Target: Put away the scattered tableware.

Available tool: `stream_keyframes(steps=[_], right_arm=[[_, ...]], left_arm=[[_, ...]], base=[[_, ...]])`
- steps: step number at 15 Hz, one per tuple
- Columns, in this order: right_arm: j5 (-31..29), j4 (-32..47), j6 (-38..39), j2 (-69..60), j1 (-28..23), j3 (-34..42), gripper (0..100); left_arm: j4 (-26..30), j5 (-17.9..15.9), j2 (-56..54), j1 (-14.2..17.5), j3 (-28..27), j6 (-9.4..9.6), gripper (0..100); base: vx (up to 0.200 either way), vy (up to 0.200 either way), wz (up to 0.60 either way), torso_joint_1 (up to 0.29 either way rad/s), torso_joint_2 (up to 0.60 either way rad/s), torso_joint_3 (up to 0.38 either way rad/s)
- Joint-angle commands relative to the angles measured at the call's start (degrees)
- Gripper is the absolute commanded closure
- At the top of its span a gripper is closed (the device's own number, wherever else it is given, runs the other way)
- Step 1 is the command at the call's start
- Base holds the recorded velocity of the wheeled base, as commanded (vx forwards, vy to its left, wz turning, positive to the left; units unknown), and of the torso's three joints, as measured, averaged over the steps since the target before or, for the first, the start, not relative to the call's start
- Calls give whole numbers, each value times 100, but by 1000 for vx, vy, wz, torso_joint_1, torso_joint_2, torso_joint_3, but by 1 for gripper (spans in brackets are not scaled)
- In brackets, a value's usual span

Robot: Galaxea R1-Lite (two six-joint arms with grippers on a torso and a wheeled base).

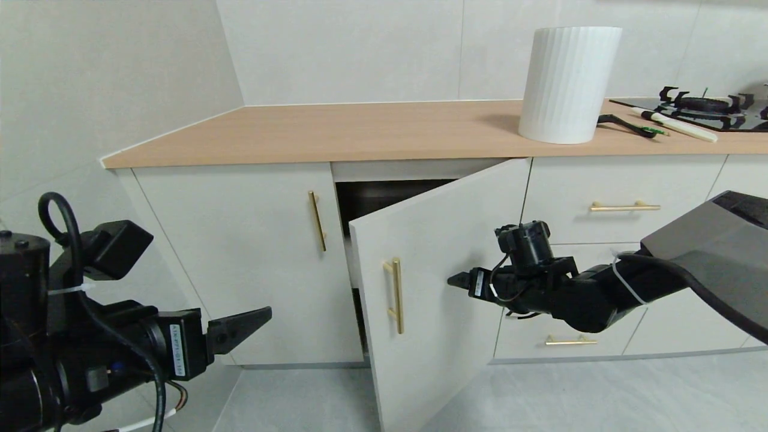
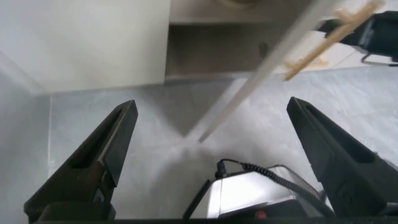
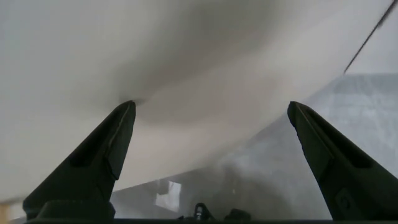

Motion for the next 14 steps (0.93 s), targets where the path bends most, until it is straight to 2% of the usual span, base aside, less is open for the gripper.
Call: stream_keyframes(steps=[1,3,5,8,11,14], right_arm=[[3,-100,142,35,69,-35,0],[-33,-469,599,281,148,-299,0],[-41,-557,836,387,148,-457,0],[-138,-548,1697,729,148,-1134,0],[-727,-530,1741,1248,87,-1784,0],[-797,-416,1996,1520,-27,-2206,0]], left_arm=[[-4,2,47,34,-14,-6,0],[-13,28,39,43,-5,-15,0],[-22,46,30,52,-5,-15,0],[-22,46,47,52,-5,-24,0],[-30,37,56,52,-5,-24,0],[-22,28,56,52,-5,-32,0]], base=[[0,0,0,0,0,0],[0,0,0,0,0,0],[0,0,0,0,0,0],[0,0,0,0,0,0],[0,0,0,0,0,0],[0,0,0,0,0,0]])
